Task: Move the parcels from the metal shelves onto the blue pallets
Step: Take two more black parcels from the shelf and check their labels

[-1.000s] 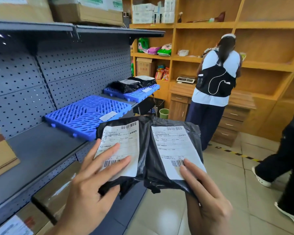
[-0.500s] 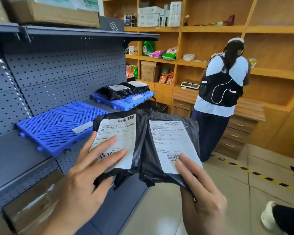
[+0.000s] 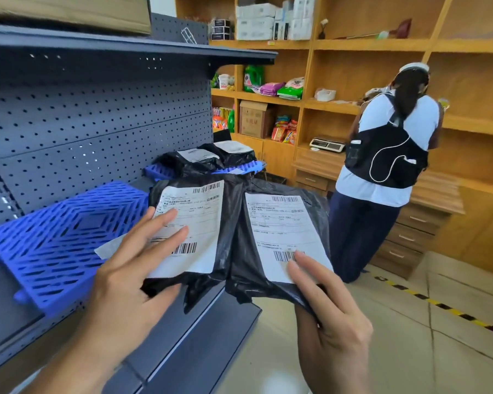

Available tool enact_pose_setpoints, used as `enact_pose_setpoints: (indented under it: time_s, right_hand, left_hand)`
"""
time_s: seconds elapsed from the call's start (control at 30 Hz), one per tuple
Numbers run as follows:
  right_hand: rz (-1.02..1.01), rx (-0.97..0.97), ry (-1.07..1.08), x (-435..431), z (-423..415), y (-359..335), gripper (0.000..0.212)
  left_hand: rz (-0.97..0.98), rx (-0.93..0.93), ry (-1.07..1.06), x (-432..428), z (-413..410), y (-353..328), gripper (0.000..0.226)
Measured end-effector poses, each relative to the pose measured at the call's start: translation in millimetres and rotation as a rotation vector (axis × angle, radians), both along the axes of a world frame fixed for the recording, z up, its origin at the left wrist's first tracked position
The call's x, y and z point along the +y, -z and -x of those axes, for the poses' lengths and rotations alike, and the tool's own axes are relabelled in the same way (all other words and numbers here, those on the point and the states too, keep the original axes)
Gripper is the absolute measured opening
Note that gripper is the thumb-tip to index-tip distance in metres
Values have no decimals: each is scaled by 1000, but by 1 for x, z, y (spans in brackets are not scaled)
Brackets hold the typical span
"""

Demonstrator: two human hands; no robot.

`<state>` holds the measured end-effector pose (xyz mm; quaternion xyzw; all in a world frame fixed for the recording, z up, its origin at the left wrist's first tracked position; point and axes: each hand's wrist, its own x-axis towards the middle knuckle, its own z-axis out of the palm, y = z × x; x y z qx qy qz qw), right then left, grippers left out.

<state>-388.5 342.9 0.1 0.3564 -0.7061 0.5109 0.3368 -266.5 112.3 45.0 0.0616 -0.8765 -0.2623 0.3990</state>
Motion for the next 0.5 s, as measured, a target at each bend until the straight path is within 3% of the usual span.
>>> enact_pose_setpoints:
  time_s: [0.3,0.5]
  right_hand:
    - [17,33,46,-72,88,-23,37]
    - [47,64,75,-118,141,-37,31]
  left_hand:
    - [-43,76,56,-72,91,-19,85]
    - [-42,139,36,-113,148,-38,67]
